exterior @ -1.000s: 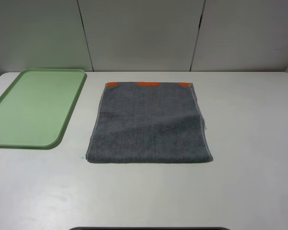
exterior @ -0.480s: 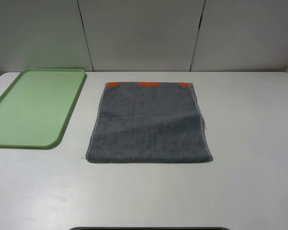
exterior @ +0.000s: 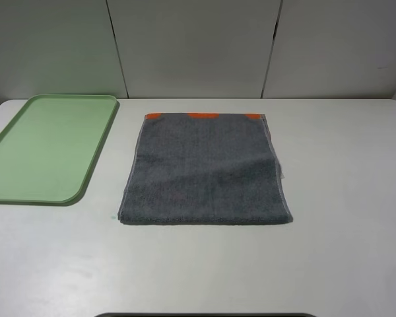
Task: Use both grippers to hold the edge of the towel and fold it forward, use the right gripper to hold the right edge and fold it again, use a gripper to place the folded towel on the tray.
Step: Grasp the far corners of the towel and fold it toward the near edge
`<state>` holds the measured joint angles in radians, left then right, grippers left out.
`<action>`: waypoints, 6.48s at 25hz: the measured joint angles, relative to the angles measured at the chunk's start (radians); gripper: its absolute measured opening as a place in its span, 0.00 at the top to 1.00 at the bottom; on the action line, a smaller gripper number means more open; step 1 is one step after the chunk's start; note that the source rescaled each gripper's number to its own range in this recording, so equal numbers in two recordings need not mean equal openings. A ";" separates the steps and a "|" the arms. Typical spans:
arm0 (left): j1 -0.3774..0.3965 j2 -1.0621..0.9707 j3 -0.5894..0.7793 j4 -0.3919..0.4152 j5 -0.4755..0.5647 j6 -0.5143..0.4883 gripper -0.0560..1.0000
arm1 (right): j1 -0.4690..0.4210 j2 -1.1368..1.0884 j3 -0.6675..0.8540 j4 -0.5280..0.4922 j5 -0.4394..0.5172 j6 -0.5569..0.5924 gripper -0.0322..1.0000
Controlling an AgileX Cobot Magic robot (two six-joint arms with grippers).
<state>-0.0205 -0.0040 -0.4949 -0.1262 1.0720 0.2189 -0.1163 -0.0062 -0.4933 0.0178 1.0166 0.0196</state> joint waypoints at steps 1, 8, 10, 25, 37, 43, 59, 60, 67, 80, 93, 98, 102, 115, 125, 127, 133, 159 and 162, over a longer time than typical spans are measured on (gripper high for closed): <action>0.000 0.000 0.000 0.000 0.000 0.000 0.00 | 0.000 0.000 0.000 0.000 0.000 0.000 0.00; 0.000 0.000 0.000 0.000 0.000 0.000 0.00 | 0.000 0.000 0.000 0.001 0.001 0.000 0.00; 0.000 0.000 0.000 0.000 0.000 0.000 0.00 | 0.000 0.000 0.000 0.002 0.001 0.000 0.00; 0.000 0.002 0.000 0.000 0.000 -0.001 0.00 | 0.011 0.067 0.000 0.096 0.000 -0.007 0.00; -0.102 0.277 -0.065 -0.003 -0.001 0.088 0.00 | 0.176 0.347 -0.053 0.153 -0.014 -0.153 0.00; -0.276 0.432 -0.107 0.039 -0.007 0.104 0.00 | 0.198 0.453 -0.055 0.158 -0.036 -0.329 0.00; -0.757 0.792 -0.127 0.425 -0.029 0.079 0.01 | 0.198 0.627 -0.055 0.219 -0.121 -0.813 0.00; -0.776 0.796 -0.127 0.441 -0.030 0.067 0.01 | 0.198 0.644 -0.055 0.222 -0.136 -0.826 0.00; -0.845 0.797 -0.127 0.511 -0.038 0.000 0.01 | 0.198 0.794 -0.055 0.266 -0.201 -1.048 0.00; -0.845 0.797 -0.127 0.515 -0.109 -0.016 0.01 | 0.198 1.126 -0.059 0.365 -0.421 -1.321 0.00; -0.845 1.006 -0.127 0.591 -0.266 -0.017 0.01 | 0.198 1.296 -0.059 0.418 -0.589 -1.402 0.00; -0.845 1.106 -0.127 0.593 -0.390 -0.017 0.01 | 0.198 1.296 -0.059 0.419 -0.607 -1.433 0.00; -0.845 1.208 -0.127 0.640 -0.500 -0.017 0.01 | 0.198 1.296 -0.059 0.422 -0.617 -1.436 0.00; -0.845 1.532 -0.131 0.928 -0.722 -0.104 0.01 | 0.198 1.296 -0.059 0.439 -0.623 -1.439 0.00; -0.845 1.702 -0.228 1.041 -0.749 -0.145 0.01 | 0.198 1.296 -0.056 0.450 -0.623 -1.439 0.00; -0.845 1.727 -0.248 1.047 -0.762 -0.145 0.01 | 0.198 1.296 -0.056 0.455 -0.623 -1.439 0.00; -0.845 1.805 -0.269 1.074 -0.791 -0.145 0.01 | 0.198 1.296 -0.056 0.464 -0.623 -1.439 0.00; -0.732 1.844 -0.269 1.085 -0.865 -0.145 0.01 | 0.372 1.488 -0.055 0.528 -0.704 -1.459 0.00; -0.732 1.844 -0.269 1.085 -0.869 -0.145 0.01 | 0.372 1.515 -0.055 0.528 -0.706 -1.459 0.00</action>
<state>-0.7528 1.8398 -0.7639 0.9586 0.2025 0.0744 0.2555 1.5092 -0.5481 0.5456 0.3107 -1.4391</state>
